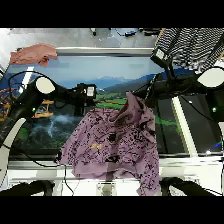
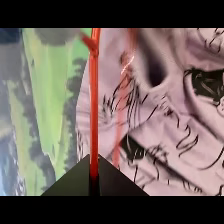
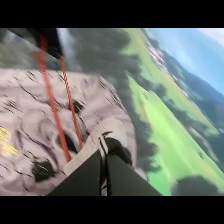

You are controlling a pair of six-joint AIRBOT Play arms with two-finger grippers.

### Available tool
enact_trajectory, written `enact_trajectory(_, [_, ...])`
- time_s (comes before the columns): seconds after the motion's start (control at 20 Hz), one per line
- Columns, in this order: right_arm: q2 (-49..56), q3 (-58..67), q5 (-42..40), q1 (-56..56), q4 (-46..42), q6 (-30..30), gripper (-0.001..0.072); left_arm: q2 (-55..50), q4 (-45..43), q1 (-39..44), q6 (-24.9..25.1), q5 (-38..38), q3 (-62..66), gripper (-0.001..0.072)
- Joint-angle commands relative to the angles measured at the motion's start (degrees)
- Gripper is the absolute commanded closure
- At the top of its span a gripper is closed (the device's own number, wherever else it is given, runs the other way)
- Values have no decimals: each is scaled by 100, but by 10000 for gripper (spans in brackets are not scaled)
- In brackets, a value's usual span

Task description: Fold the clothes and pants, and hang the long-sleeved shirts on hangers.

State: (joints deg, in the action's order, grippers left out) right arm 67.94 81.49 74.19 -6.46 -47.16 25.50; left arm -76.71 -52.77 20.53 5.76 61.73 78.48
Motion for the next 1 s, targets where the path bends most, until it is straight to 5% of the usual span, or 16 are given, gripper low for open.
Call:
enact_trajectory(0.0, [20,4,-251,-9,-354,-83,683,50,192,83,111,332,-2,680])
enact_trajectory(0.25, [15,4,31,-219,527,-463,683,-116,184,245,111,387,-2,680])
enact_trajectory(0.55, [4,4,234,-756,-229,-433,684,-330,190,269,105,-203,0,680])
enact_trajectory(0.95, [-4,4,214,-745,-758,-393,681,-330,254,177,-103,-46,0,680])
